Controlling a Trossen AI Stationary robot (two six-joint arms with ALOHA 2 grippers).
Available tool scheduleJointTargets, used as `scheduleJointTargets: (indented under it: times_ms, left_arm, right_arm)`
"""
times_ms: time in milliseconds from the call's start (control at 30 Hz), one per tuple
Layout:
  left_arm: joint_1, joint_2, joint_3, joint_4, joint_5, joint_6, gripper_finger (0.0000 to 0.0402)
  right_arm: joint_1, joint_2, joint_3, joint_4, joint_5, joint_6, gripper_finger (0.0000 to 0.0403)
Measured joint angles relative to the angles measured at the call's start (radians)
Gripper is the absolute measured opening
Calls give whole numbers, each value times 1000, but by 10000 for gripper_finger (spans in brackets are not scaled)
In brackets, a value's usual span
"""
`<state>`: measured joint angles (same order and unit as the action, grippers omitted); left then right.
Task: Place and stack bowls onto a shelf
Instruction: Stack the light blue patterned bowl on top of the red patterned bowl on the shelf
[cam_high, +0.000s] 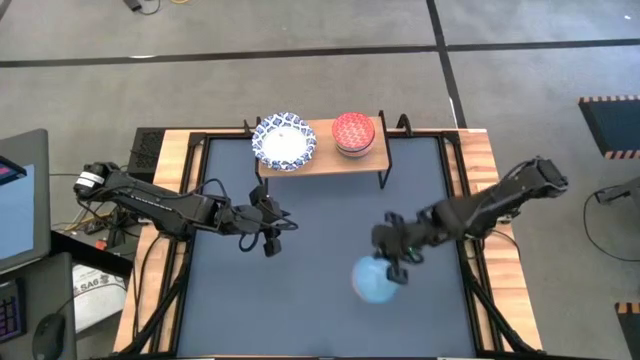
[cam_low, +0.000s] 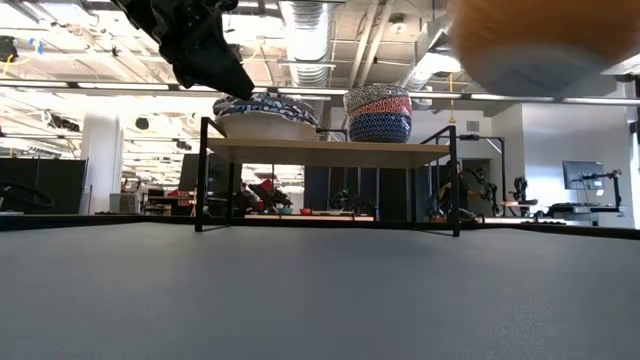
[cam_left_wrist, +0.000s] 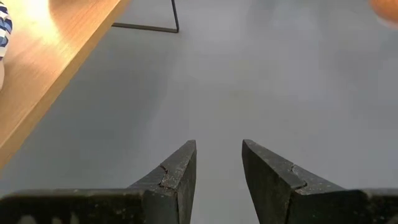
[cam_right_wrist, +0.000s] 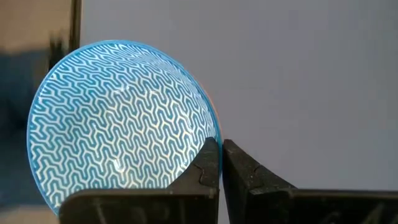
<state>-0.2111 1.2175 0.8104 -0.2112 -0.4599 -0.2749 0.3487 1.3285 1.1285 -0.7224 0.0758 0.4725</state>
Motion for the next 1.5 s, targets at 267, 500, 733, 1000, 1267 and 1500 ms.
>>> scheduleJointTargets:
  times_ms: [267,500,733,1000,1267,1500]
  left_arm:
    - [0,0,0,-3,0,0,116]
    - [0,0,0,-19,0,11,116]
    - [0,0,0,-19,0,27,116]
    - [0,0,0,-18,-24,28,116]
    - [0,0,0,-17,-73,25,116]
    - [0,0,0,-18,-74,21,116]
  right_arm:
    - [-281,-1,220,-1,223,-166,23]
    - [-533,-1,304,53,244,-187,23]
    - [-791,2,324,54,185,-182,24]
    - [-957,2,324,65,-1,-160,31]
    - [-976,67,318,53,-25,-156,34]
    - [-972,101,318,56,-43,-146,55]
